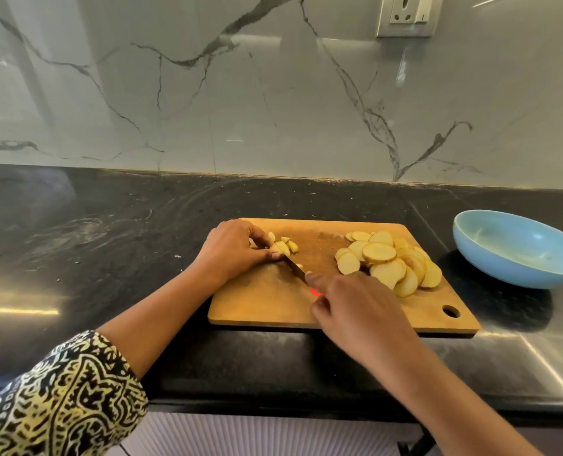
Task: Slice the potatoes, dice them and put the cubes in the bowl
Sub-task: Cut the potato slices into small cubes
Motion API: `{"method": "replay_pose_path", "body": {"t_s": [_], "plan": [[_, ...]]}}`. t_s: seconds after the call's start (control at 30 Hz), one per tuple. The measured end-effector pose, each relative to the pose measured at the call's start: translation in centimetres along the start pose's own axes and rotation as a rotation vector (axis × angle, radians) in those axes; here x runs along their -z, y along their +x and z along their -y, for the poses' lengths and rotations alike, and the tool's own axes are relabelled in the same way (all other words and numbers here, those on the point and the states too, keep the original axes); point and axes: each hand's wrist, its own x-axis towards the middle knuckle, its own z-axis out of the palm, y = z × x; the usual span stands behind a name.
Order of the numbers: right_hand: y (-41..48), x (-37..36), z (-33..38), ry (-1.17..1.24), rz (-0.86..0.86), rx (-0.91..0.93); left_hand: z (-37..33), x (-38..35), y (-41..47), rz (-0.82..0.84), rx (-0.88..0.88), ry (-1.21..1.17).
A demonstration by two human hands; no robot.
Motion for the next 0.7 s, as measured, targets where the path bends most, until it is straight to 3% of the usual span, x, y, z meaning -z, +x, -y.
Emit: {"method": "replay_pose_path", "body": {"t_s": [0.3, 0.4, 0.6, 0.7], "plan": [[1.4, 0.9, -2.0, 0.043, -0.079, -0.157, 0.2, -0.1, 0.4, 0.071, -0.063, -0.075], [1.5, 0.1, -2.1, -0.021, -0.103, -0.139, 0.2, -0.1, 0.3, -0.037, -0.164, -0.068], [1.2, -0.3, -2.0, -0.086, -0.017, -0.020, 0.0, -0.6, 0.0, -0.040, -0.544, 0.131], [1.0, -0.5, -1.9, -0.092, -0.017, -0.015, -0.1, -1.0, 0.1, -0.085, -0.594, 0.206]]}}
